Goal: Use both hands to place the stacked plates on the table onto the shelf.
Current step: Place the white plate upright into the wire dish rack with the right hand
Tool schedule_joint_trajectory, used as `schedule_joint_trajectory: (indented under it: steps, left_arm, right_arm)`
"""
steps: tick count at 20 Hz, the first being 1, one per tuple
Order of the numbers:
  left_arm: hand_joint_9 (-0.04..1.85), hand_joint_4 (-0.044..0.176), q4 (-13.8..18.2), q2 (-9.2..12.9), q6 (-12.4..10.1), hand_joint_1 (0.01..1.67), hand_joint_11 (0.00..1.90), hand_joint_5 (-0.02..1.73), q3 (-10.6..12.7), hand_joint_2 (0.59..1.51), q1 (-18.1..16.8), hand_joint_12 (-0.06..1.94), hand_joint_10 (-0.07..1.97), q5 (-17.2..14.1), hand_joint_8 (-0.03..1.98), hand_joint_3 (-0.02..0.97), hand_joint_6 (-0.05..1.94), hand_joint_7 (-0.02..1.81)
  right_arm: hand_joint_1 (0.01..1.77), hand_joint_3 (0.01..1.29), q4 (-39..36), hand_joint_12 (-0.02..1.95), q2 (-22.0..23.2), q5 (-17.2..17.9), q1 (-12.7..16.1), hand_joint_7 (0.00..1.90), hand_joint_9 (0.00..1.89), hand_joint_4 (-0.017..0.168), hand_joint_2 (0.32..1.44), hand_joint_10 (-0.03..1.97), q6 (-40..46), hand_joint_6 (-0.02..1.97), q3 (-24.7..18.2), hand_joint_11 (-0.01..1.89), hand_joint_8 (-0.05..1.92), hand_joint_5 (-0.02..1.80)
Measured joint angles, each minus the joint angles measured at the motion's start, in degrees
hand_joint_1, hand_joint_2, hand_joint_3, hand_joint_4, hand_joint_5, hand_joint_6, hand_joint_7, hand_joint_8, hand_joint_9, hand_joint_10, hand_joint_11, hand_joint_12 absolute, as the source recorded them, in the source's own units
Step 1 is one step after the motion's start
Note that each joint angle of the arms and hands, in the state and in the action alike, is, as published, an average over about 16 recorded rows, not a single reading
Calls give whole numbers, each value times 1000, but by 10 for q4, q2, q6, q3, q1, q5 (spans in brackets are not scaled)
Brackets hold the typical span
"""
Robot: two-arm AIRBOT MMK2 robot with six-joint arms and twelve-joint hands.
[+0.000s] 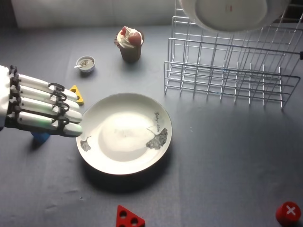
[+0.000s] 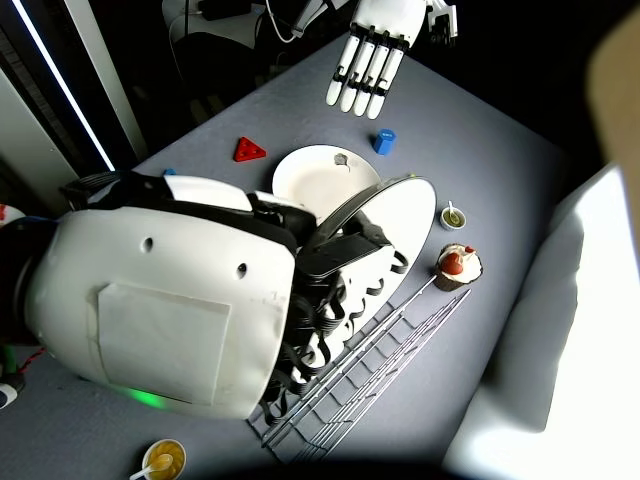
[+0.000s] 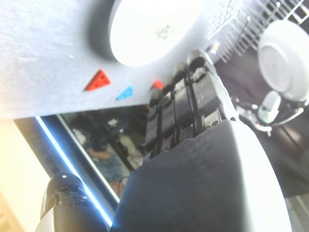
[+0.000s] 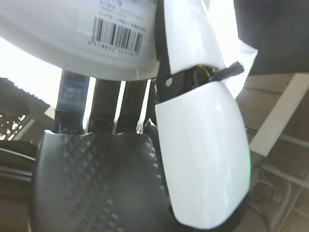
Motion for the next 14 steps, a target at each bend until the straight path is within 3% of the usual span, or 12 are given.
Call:
schedule_joint_trajectory:
  steps: [14]
  left_arm:
    - [159,1,9,-25,0,102,162,138,17,886,-13,19,11,-1,2,-1,-3,150]
  right_arm:
    - [1475,10,5,1353,-31,-23,-2,1094,1110,-8,976,723,31,857,41,976,574,915]
